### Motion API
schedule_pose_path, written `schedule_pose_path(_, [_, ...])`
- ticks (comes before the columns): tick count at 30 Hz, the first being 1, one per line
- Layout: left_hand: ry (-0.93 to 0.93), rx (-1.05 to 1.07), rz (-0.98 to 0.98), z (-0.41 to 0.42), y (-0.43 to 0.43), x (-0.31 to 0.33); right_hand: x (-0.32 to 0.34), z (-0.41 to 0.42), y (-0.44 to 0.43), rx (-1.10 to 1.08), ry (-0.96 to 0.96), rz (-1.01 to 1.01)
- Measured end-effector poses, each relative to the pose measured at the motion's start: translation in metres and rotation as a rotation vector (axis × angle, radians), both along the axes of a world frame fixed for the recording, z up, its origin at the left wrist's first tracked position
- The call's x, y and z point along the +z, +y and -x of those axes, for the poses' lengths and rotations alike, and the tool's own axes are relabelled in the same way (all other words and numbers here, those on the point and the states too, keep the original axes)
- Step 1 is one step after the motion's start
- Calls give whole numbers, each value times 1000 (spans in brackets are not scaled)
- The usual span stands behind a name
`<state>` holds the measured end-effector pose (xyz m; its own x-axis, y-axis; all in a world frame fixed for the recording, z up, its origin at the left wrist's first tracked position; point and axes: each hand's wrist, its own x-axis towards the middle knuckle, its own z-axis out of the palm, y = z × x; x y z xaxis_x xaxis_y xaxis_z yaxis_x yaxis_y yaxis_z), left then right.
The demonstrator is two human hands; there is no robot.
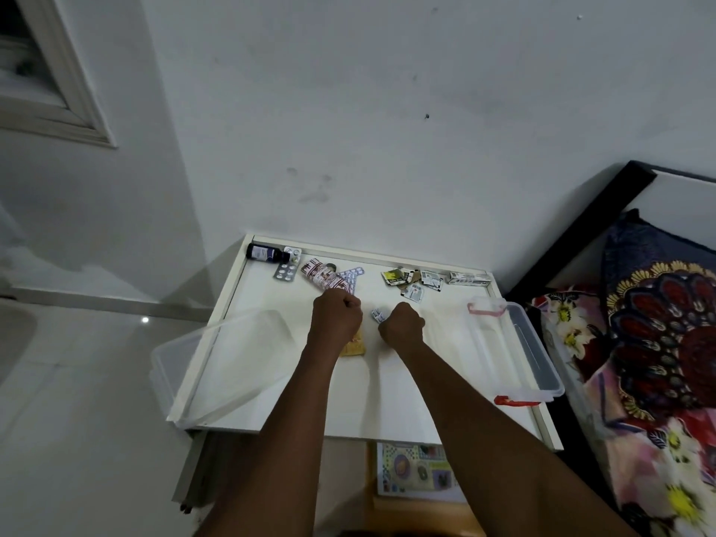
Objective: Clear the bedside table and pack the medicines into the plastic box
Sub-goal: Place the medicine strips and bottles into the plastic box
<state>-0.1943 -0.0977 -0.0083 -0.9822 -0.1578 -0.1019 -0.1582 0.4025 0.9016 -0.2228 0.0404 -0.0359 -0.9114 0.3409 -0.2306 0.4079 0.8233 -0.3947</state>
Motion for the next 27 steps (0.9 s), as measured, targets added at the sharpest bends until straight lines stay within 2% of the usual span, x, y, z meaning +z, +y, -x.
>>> schedule_pose_path(5, [26, -58, 148, -5, -3, 3, -5, -12, 3, -93, 56, -19])
schedule_pose_path(7, [38, -97, 190, -8, -4, 6, -7, -15, 9, -65, 117, 96])
schedule_pose_path(9, [28, -92, 175, -9, -3, 8, -8, -19, 14, -113, 211, 352])
schedule_pose_path(12, [-97, -21, -67, -5, 8, 7, 2, -30, 13, -423, 196, 1052])
schedule_pose_path(13, [-130, 1, -154, -3, 12, 6, 5, -32, 12, -447, 171, 1196])
schedule_pose_path(15, [-135, 26, -219, 0, 15, 2, 15, -33, 12, -403, 138, 1303])
schedule_pose_path(21, [-66, 97, -264, 8, 5, 2, 19, -35, 13, -241, 97, 1355])
schedule_pose_path(23, [-86, 154, -290, 13, -5, 2, 12, -24, 14, -215, 98, 1290])
schedule_pose_path(25, [-82, 205, -195, 17, -17, -2, 6, -6, 16, -158, 207, 1056])
schedule_pose_path(27, [-72, 236, -79, 18, -25, -5, 0, 16, 17, 47, 307, 671])
